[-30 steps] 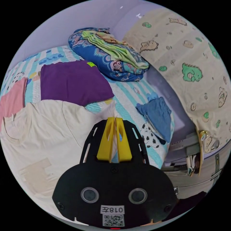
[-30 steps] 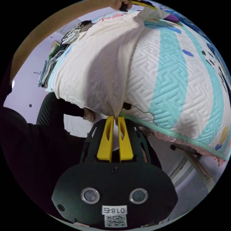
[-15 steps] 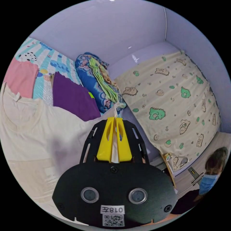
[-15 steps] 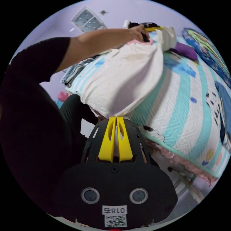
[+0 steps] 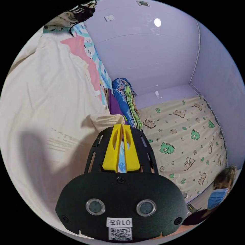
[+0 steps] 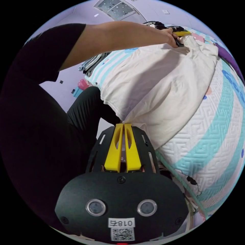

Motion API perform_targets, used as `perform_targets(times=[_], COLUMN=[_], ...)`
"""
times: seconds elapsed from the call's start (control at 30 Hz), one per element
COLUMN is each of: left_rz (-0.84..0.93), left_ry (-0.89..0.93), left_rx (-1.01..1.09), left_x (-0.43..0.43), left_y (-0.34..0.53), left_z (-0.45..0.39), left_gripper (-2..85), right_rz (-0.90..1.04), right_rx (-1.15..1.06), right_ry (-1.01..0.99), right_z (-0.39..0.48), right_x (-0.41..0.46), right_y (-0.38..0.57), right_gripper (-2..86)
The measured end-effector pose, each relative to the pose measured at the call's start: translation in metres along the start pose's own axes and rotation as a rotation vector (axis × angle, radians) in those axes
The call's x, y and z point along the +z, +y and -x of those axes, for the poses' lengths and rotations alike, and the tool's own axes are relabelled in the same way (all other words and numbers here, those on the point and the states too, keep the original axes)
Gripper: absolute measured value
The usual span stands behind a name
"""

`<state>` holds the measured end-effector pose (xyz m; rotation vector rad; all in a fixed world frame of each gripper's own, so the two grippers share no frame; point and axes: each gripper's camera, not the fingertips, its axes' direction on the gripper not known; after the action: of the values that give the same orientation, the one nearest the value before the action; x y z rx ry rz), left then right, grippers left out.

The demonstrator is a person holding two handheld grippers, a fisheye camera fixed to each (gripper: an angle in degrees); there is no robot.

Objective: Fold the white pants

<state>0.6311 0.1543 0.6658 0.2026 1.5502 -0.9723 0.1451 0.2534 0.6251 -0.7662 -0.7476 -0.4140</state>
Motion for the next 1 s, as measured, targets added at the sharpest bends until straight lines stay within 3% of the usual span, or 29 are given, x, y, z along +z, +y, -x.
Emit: perform_targets(times=[0.23,0.4,0.5,0.67,0.77,0.9,1.0], left_rz=[0.034,-0.158,0.001,0.200,0.230,0.268,0.304], left_ry=[-0.137,-0.397,-0.452,-0.416,-0.359,-0.300,-0.293], left_rx=[-0.008,0.030,0.181,0.229,0.228,0.238,0.244], left_x=[-0.039,-0.119,-0.114,-0.100,-0.114,-0.157,-0.192], left_y=[0.007,0.028,0.046,0.095,0.134,0.194,0.240], left_z=[0.013,-0.020,-0.048,-0.062,-0.069,-0.087,-0.101], left_gripper=[2.3,1.6,0.0,-0.8,-0.8,-0.9,-0.9], right_rz=[0.135,0.237,0.212,0.048,-0.055,0.096,0.218], right_rx=[0.008,0.005,0.029,0.049,0.092,0.124,0.054], right_ry=[-0.103,-0.152,-0.171,-0.162,-0.207,-0.112,-0.161], right_z=[-0.020,-0.024,-0.026,-0.025,-0.035,-0.033,-0.013], right_x=[0.038,0.054,0.043,0.017,0.020,0.072,0.106], right_y=[-0.006,0.004,0.017,0.032,0.035,0.025,0.020], right_gripper=[5.1,7.9,7.7,6.0,5.0,5.2,5.5])
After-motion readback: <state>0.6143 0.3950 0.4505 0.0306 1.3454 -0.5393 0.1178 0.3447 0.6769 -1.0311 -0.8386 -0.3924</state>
